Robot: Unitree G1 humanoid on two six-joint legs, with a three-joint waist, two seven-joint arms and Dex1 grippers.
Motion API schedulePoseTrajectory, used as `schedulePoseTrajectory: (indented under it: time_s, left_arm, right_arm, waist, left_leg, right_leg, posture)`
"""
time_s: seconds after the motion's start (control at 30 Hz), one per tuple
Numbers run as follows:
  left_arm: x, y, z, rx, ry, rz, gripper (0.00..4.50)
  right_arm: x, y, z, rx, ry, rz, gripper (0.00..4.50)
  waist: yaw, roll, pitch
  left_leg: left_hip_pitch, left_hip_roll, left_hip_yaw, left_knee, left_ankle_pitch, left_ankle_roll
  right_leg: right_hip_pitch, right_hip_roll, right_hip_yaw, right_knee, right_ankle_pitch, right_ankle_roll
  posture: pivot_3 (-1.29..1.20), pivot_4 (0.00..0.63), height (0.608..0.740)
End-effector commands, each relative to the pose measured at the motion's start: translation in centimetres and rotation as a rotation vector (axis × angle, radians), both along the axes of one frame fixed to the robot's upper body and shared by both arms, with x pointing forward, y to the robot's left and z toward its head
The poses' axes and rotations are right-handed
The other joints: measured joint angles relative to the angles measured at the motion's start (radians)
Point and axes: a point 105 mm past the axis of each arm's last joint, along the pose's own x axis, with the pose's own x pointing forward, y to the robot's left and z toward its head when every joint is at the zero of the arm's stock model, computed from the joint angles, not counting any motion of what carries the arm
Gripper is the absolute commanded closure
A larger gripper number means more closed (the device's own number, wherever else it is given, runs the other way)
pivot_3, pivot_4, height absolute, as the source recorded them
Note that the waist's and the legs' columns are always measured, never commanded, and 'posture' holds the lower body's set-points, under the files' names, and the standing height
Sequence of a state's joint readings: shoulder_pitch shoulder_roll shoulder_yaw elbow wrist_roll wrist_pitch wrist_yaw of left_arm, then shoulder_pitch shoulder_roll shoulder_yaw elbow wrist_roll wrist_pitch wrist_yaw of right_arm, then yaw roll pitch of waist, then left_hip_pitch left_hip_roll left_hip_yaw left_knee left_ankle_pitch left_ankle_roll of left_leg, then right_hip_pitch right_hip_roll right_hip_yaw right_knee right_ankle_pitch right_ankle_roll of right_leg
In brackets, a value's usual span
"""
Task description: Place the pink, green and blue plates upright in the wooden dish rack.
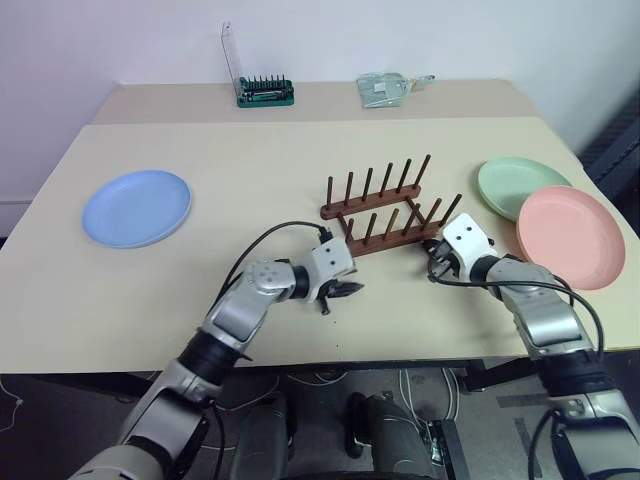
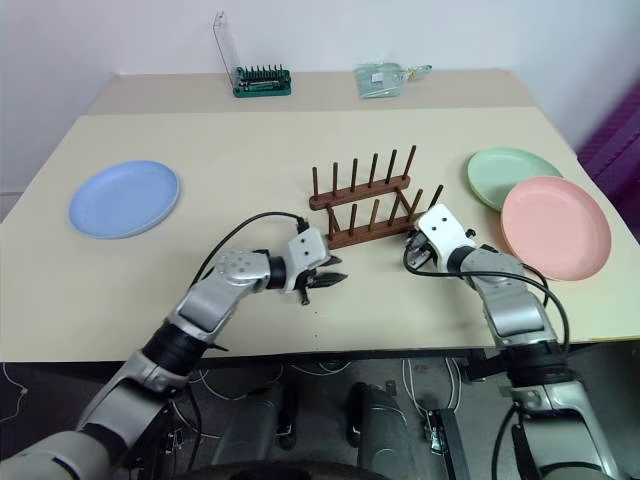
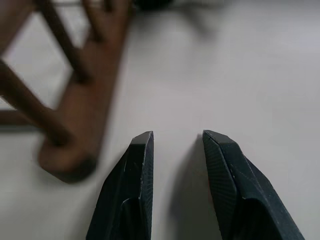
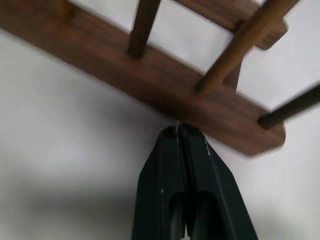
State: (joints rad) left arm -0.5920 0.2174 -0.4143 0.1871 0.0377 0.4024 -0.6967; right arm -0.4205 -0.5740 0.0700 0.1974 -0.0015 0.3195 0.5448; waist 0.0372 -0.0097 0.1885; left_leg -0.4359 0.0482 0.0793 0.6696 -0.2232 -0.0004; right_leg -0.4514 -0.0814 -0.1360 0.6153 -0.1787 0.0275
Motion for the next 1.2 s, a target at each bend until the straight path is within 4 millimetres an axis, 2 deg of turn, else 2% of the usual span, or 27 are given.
schedulePoseTrajectory:
  time_s: [0.03, 0.17, 0.33, 0.5, 0.6, 0.7, 0.73, 0.8, 0.9, 1.03, 1.1, 1.2]
  left_arm:
    - [3.2, 3.7, -2.2, 0.115, -0.023, 0.244, 2.96]
    - [5.6, 5.3, -2.1, 0.109, -0.058, 0.379, 2.96]
    - [6.7, 6.1, -2.0, 0.101, -0.069, 0.431, 2.96]
    - [6.4, 5.6, -1.7, 0.076, -0.071, 0.389, 2.96]
    - [5.3, 4.6, -1.2, 0.05, -0.096, 0.299, 2.96]
    - [2.3, 2.2, 0.6, -0.081, -0.128, 0.108, 3.03]
    - [1.2, 1.6, 1.2, -0.117, -0.135, 0.049, 3.03]
    - [-0.9, 0.7, 1.8, -0.171, -0.108, -0.051, 3.03]
    - [-3.1, 0.0, 1.9, -0.223, -0.039, -0.15, 3.03]
    - [-5.4, -0.8, 2.1, -0.26, 0.041, -0.293, 3.03]
    - [-5.6, -0.9, 2.2, -0.25, 0.051, -0.316, 3.03]
    - [-5.3, -0.9, 2.5, -0.247, 0.04, -0.316, 3.03]
  right_arm:
    - [1.5, 0.0, 0.5, -0.016, -0.052, -0.043, 4.5]
    - [3.0, 0.5, 0.9, -0.018, -0.081, -0.057, 4.5]
    - [4.1, 0.5, 1.5, -0.02, -0.109, -0.074, 4.5]
    - [4.1, -0.1, 2.0, -0.029, -0.134, -0.078, 4.5]
    - [2.8, -0.2, 2.8, -0.012, -0.144, -0.007, 4.5]
    - [-0.1, -1.1, 5.5, 0.037, -0.187, 0.045, 3.67]
    - [-0.9, -1.7, 6.4, 0.042, -0.204, 0.037, 3.25]
    - [-2.4, -3.8, 7.7, 0.011, -0.233, -0.031, 2.19]
    - [-4.0, -6.0, 8.5, -0.051, -0.232, -0.106, 0.65]
    - [-5.0, -9.1, 7.8, -0.051, -0.166, -0.237, 0.65]
    - [-5.2, -10.5, 6.0, -0.075, -0.098, -0.311, 0.65]
    - [-5.3, -11.3, 4.3, -0.101, -0.047, -0.357, 0.65]
  waist:
    - [-0.003, 0.0, 0.0]
    - [-0.019, 0.0, 0.0]
    - [-0.035, 0.0, 0.0]
    - [-0.039, 0.0, 0.0]
    - [-0.046, 0.001, 0.0]
    - [-0.044, 0.002, 0.0]
    - [-0.043, 0.002, 0.0]
    - [-0.038, 0.002, 0.0]
    - [-0.023, 0.002, 0.001]
    - [-0.024, 0.002, 0.001]
    - [-0.026, 0.002, 0.001]
    - [-0.026, 0.003, 0.001]
  left_leg:
    - [0.003, 0.0, 0.0, 0.0, 0.0, 0.0]
    - [0.01, 0.001, 0.0, -0.003, 0.0, 0.0]
    - [0.01, 0.001, 0.0, -0.004, 0.0, 0.0]
    - [0.011, 0.001, 0.001, -0.005, 0.0, 0.0]
    - [0.01, 0.001, 0.001, -0.005, 0.0, 0.0]
    - [0.01, 0.002, 0.0, -0.008, -0.001, 0.001]
    - [0.01, 0.002, 0.001, -0.008, -0.002, 0.001]
    - [0.009, 0.001, 0.001, -0.008, -0.003, 0.002]
    - [0.009, 0.001, 0.002, -0.006, -0.003, 0.002]
    - [0.009, 0.002, 0.0, -0.005, -0.005, -0.001]
    - [0.009, 0.001, 0.0, -0.005, -0.006, -0.001]
    - [0.008, 0.001, 0.001, -0.006, -0.005, 0.001]
  right_leg:
    - [0.002, 0.0, 0.0, 0.0, 0.0, 0.0]
    - [0.008, 0.0, 0.0, -0.001, 0.0, 0.0]
    - [0.008, 0.0, 0.0, -0.001, 0.001, 0.001]
    - [0.008, 0.0, 0.0, 0.0, 0.001, 0.002]
    - [0.007, 0.0, 0.0, 0.0, 0.0, 0.002]
    - [0.007, -0.001, 0.0, 0.0, -0.002, 0.005]
    - [0.007, -0.002, 0.0, 0.0, -0.003, 0.005]
    - [0.006, -0.002, 0.0, -0.001, -0.003, 0.006]
    - [0.006, -0.003, 0.0, -0.001, -0.005, 0.003]
    - [0.007, -0.003, -0.001, -0.004, -0.005, 0.002]
    - [0.007, -0.004, -0.002, -0.004, -0.006, 0.002]
    - [0.007, -0.004, -0.001, -0.004, -0.006, 0.002]
  posture:
    - [0.0, 0.15, 0.73]
    - [0.0, 0.15, 0.73]
    - [0.0, 0.15, 0.73]
    - [0.0, 0.15, 0.73]
    - [0.0, 0.15, 0.73]
    - [0.0, 0.15, 0.73]
    - [0.0, 0.15, 0.73]
    - [0.0, 0.15, 0.73]
    - [0.0, 0.15, 0.73]
    - [0.0, 0.15, 0.73]
    - [0.0, 0.15, 0.73]
    - [0.0, 0.15, 0.73]
